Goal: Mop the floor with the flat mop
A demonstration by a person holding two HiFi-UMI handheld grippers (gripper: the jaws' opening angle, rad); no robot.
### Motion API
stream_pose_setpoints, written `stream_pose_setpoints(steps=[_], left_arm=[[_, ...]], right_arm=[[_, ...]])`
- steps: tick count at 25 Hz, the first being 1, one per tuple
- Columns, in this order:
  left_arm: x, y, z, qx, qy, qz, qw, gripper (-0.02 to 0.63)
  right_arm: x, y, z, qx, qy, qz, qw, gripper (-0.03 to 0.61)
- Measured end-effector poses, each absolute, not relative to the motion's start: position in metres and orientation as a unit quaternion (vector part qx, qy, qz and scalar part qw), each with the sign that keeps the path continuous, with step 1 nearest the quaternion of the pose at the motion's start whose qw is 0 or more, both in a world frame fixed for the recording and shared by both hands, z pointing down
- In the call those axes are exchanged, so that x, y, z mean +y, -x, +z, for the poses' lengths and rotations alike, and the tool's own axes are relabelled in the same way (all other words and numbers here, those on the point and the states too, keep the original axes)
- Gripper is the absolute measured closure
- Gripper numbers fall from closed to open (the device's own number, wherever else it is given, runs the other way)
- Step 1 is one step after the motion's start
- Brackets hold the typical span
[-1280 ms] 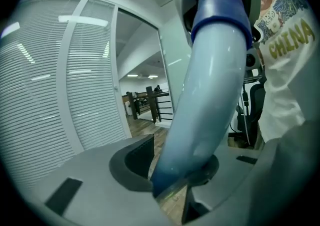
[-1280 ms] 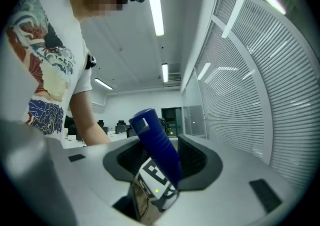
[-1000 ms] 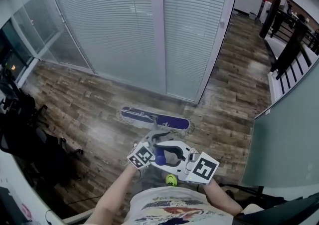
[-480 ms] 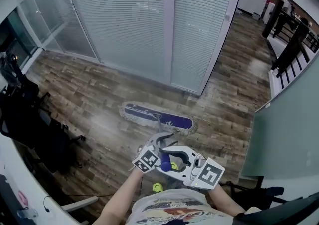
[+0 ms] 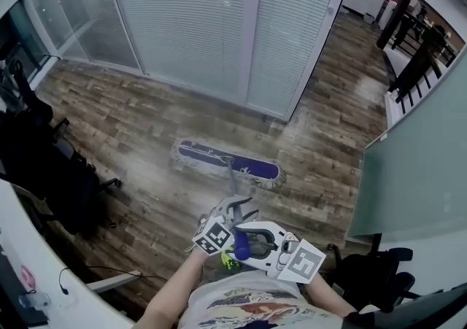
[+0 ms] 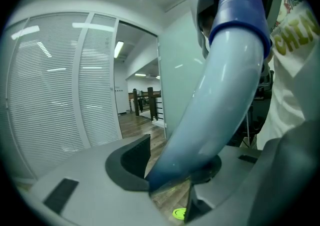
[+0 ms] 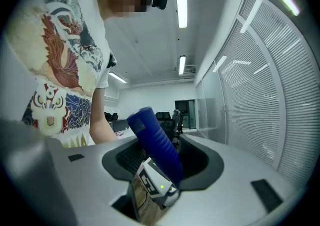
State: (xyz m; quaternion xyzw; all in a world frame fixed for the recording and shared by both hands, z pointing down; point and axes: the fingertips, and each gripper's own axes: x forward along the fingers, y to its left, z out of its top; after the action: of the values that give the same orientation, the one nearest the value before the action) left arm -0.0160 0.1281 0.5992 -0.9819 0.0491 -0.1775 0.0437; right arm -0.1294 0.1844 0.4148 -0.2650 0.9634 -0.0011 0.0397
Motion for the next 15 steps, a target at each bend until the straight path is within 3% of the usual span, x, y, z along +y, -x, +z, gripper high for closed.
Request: stream_pose_setpoints(steps=[15], left_arm=[[0.126,0.019,0.609,0.018,0.981,-0.178,0.069,0.482]], right_arm=[[0.178,0.133,0.434,0.964,0.251,-0.007,0.086,0.365]])
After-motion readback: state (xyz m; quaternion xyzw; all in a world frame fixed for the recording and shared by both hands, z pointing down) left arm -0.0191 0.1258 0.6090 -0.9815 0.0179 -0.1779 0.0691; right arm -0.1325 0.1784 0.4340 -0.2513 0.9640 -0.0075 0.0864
